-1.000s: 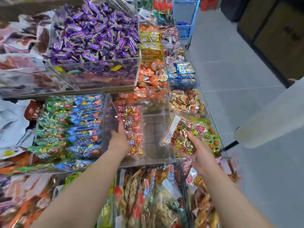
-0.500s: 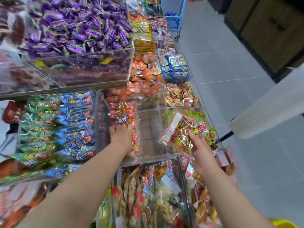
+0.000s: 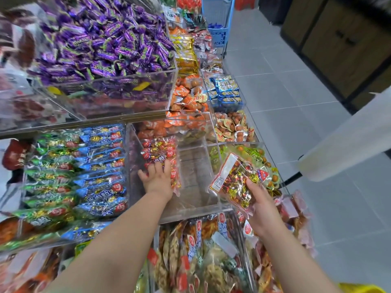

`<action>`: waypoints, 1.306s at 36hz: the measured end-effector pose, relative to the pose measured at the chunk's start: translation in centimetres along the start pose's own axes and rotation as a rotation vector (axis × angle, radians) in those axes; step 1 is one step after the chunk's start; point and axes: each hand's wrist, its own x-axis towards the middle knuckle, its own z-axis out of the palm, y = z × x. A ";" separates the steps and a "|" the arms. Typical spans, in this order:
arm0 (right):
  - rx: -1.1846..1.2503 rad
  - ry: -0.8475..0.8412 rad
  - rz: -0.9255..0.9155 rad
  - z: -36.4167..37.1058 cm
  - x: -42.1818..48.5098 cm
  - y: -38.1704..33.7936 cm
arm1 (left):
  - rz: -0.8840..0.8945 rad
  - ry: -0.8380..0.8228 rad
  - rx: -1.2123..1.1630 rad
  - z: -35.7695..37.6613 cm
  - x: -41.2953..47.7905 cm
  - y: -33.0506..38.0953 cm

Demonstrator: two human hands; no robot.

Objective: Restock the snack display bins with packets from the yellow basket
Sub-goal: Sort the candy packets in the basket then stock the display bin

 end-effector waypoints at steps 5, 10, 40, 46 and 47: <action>0.056 -0.036 0.045 -0.4 0.3 0.1 | -0.029 0.026 -0.023 0.0 0.7 0.2; 0.085 -0.014 0.032 -0.2 0.2 0.3 | 0.062 0.105 0.066 1.1 0.2 -0.2; 0.101 -0.035 0.039 0.3 0.1 0.2 | 0.070 0.044 0.127 1.7 1.2 -0.5; 0.093 -0.024 0.060 0.5 0.2 0.1 | 0.107 -0.070 0.133 0.3 0.5 -0.7; 0.089 -0.023 0.059 0.4 0.2 0.2 | 0.117 -0.081 0.134 0.2 0.3 -0.8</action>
